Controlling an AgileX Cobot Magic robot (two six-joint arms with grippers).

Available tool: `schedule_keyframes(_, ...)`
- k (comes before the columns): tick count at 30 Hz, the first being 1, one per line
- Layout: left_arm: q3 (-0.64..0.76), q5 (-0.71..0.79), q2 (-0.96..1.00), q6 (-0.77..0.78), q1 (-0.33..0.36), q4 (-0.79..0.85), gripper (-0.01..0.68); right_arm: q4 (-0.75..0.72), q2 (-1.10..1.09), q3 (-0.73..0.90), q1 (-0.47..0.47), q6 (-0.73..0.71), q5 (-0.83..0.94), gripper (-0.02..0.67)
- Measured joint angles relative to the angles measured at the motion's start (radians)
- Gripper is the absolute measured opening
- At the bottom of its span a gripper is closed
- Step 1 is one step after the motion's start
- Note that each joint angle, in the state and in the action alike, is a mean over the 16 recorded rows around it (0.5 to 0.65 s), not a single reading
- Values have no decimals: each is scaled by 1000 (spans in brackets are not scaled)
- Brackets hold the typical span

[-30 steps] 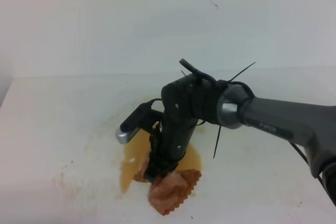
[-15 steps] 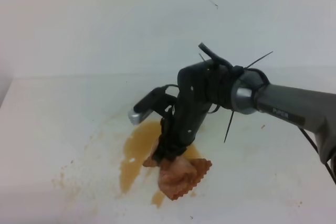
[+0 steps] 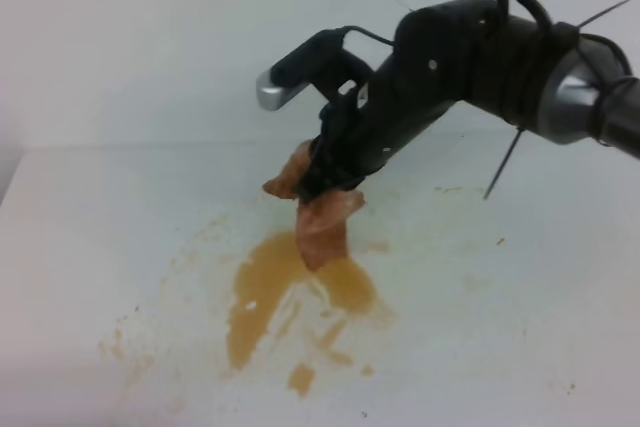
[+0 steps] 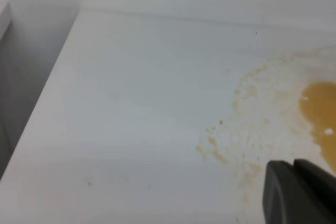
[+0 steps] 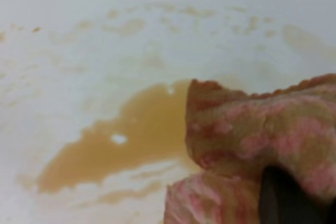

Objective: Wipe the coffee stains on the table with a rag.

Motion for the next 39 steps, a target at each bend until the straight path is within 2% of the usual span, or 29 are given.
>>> schedule_keyframes(10,0,0,-2,0,0,0,-2,140,-49,285,-66,-7,-148,47)
schedule_keyframes(19,0,0,-2,0,0,0,-2,157,-24,378,-76,-16,-78,47)
schedule_keyframes(29,-2,1,0,0,0,0,-2,153,89,272,-76,10,0,47)
schedule_keyframes(39,-2,1,0,0,0,0,-2,155,263,-31,-76,38,138,47)
